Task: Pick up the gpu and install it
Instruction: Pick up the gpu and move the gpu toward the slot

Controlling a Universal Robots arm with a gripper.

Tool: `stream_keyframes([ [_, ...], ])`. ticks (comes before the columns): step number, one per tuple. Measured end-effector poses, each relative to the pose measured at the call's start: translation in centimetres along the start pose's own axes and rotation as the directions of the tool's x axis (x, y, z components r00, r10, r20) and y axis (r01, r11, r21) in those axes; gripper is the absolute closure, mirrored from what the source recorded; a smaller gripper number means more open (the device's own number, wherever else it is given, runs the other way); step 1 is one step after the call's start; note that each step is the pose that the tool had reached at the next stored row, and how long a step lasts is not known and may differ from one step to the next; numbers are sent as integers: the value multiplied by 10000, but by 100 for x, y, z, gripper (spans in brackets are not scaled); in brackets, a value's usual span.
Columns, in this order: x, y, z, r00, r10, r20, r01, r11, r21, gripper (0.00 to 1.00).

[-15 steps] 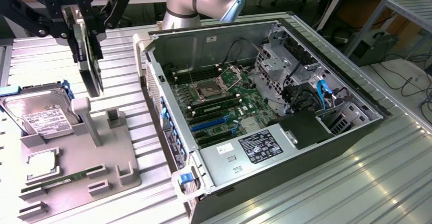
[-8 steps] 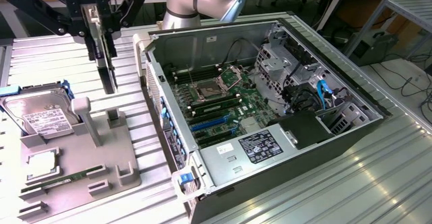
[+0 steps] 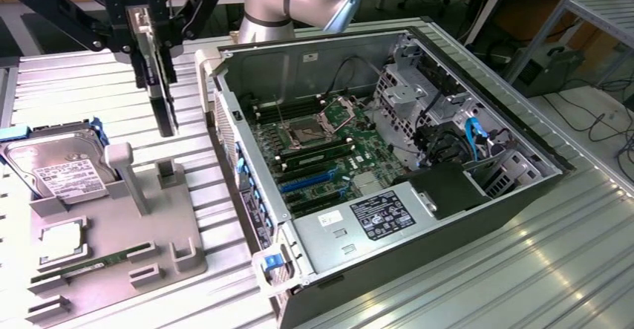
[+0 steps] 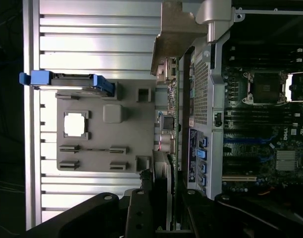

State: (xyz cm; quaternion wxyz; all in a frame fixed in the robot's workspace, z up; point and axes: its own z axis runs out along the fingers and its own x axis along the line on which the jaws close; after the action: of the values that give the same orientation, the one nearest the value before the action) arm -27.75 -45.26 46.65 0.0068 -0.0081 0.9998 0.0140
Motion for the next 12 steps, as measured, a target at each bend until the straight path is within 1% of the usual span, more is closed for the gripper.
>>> stream_keyframes([
  [12,-87,-1,1,10000,0,0,0,10000,0,73],
])
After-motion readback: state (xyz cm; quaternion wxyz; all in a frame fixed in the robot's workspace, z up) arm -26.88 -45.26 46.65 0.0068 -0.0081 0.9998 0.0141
